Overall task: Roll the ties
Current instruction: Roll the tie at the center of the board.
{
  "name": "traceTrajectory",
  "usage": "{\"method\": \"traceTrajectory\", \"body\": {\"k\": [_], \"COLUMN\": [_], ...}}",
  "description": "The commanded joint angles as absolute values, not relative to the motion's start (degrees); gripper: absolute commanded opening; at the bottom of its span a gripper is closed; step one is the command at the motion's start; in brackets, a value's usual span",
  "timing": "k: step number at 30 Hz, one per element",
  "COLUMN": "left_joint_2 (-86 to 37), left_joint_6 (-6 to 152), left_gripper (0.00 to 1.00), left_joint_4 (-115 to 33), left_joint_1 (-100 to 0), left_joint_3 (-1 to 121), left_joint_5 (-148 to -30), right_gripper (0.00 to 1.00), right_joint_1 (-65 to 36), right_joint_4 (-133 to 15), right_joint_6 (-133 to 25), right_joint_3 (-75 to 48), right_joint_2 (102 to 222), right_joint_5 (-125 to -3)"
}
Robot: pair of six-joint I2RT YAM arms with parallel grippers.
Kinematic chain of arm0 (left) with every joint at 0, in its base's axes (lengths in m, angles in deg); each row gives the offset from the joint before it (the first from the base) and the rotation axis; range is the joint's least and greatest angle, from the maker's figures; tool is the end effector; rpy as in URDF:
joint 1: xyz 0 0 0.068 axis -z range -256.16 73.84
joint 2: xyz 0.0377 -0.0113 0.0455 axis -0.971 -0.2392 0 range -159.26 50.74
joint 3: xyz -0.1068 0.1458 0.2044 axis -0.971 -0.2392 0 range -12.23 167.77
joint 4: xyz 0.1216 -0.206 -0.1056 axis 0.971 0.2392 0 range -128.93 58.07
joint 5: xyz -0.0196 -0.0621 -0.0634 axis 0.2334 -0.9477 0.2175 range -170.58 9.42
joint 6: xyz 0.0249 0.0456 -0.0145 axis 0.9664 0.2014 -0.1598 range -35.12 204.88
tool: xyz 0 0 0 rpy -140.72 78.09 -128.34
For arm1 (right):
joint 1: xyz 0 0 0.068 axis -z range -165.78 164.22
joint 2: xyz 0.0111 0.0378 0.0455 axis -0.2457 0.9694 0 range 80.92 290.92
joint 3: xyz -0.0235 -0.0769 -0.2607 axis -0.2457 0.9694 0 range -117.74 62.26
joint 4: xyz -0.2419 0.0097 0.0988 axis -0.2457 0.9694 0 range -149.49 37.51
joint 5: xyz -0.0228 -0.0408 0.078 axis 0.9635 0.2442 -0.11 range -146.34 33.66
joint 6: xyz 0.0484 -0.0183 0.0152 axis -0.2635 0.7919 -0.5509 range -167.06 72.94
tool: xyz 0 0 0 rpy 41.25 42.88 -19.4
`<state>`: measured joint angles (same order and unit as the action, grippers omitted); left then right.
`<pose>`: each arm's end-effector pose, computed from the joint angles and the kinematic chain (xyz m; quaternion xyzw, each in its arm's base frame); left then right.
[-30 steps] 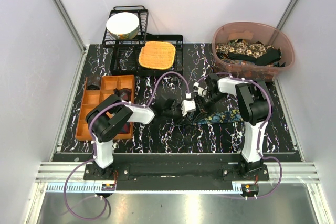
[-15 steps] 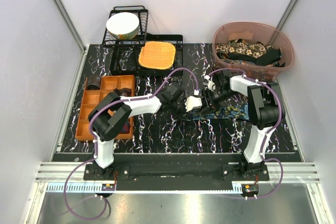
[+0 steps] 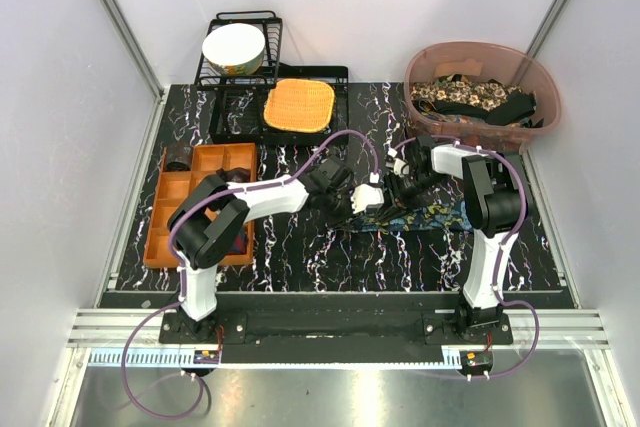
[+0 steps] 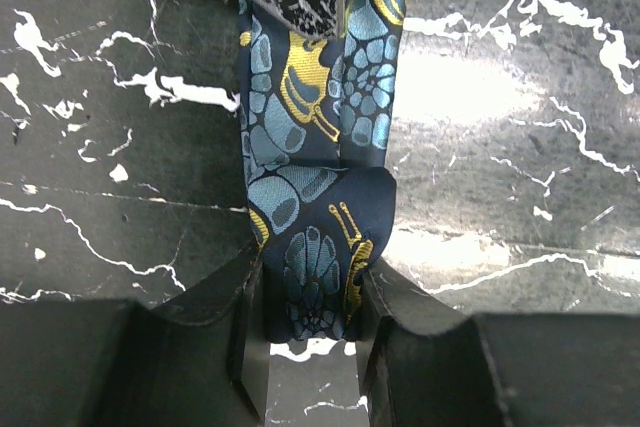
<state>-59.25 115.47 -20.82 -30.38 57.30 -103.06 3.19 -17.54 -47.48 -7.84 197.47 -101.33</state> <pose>0.2631 -0.2899 0.1571 0.6252 0.7094 -0.2211 0.2385 0.3418 0.0924 0.1143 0.0907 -0.9194 -0.3820 0.0254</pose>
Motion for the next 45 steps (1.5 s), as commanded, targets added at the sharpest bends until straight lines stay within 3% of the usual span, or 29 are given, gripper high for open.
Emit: {"method": "traceTrajectory", "body": {"k": [1, 10, 19, 34, 37, 38, 42, 45], "left_joint_2": [-58.95, -60.78, -65.01, -65.45, -65.71, -65.71, -65.71, -65.71], "left_joint_6": [117.13, 116.96, 117.31, 117.66, 117.31, 117.13, 116.26, 115.03], "left_gripper": [0.00, 0.01, 0.02, 0.03, 0.04, 0.05, 0.11, 0.21], "left_joint_4": [-14.58, -12.65, -11.94, -12.64, -13.17, -13.43, -15.02, -16.07], "left_joint_1": [-31.69, -31.08, -30.11, -29.58, -29.67, -29.58, -29.67, -30.37], "left_joint_3": [59.22, 62.30, 61.59, 61.24, 60.89, 60.72, 59.93, 59.84], "left_joint_5": [-103.16, -100.98, -98.59, -100.09, -100.35, -100.44, -101.14, -103.16], "right_gripper": [0.32, 0.31, 0.45, 0.48, 0.39, 0.27, 0.00, 0.00], "right_joint_1": [2.62, 2.53, 2.53, -2.13, -2.83, -2.92, -3.01, -2.92], "right_joint_4": [-17.13, -17.57, -24.84, -38.31, -38.75, -38.75, -34.73, -31.03], "right_joint_6": [-48.72, -49.52, -53.82, -63.40, -63.23, -63.05, -60.78, -58.66], "right_joint_3": [-6.30, -4.80, -3.66, -1.20, -0.41, 0.03, -0.31, -1.11], "right_joint_2": [198.52, 198.25, 190.52, 194.12, 194.21, 194.38, 195.52, 196.23], "right_joint_5": [-93.88, -94.30, -111.24, -115.93, -115.58, -115.23, -111.81, -107.42]}}
